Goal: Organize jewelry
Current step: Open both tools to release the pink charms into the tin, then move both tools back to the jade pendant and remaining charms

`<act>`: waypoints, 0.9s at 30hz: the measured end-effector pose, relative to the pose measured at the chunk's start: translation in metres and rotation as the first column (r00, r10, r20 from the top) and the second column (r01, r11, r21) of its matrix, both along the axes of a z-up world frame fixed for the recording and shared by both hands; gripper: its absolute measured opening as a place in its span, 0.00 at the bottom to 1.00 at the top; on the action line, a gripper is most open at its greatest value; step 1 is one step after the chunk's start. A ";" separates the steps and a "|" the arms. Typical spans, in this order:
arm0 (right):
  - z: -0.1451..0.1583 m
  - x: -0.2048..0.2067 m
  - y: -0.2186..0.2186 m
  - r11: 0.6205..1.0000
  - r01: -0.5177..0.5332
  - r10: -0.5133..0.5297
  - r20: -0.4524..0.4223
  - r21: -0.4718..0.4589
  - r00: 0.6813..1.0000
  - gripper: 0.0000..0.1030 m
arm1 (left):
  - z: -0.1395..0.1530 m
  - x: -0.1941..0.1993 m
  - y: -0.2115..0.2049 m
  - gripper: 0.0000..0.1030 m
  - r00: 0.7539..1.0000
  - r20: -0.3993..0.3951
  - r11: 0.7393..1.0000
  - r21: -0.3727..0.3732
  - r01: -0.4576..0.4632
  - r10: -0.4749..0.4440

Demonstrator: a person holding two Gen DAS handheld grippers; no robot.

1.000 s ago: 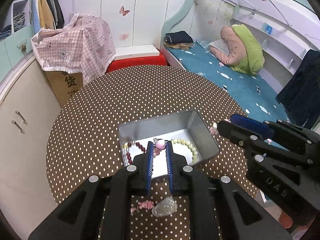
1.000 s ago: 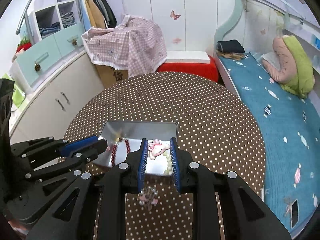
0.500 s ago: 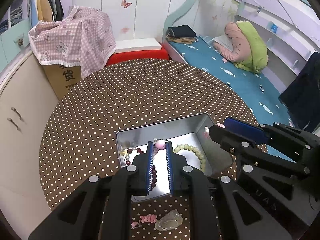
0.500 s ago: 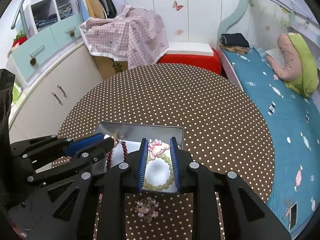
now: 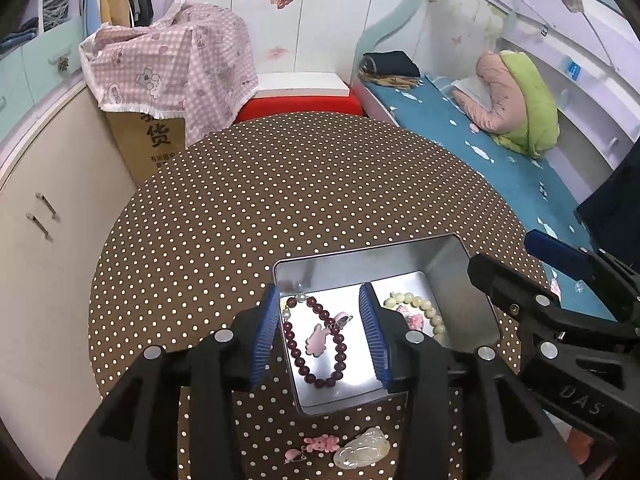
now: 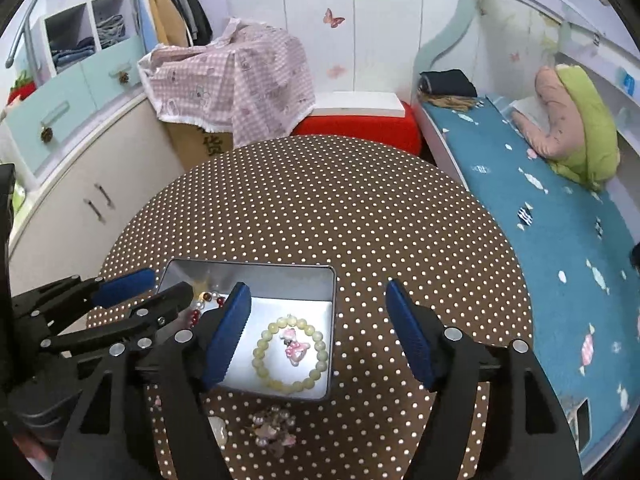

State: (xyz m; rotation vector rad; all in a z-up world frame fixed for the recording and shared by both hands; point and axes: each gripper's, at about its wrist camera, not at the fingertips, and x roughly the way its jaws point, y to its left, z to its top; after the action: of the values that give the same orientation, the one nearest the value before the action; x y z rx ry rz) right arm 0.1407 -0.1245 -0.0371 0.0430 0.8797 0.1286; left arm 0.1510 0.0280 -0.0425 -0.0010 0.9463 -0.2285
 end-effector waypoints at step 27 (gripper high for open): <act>0.008 -0.067 0.001 1.000 -0.002 0.002 0.016 0.013 1.000 0.70 | 0.009 -0.076 0.014 0.46 0.999 0.028 0.999 0.020 -0.040 0.040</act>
State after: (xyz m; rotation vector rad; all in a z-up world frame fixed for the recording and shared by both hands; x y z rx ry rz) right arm 0.0732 -0.1239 -0.0295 0.0530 0.8628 0.1364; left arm 0.0751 0.0415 -0.0333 0.0019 0.9201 -0.1816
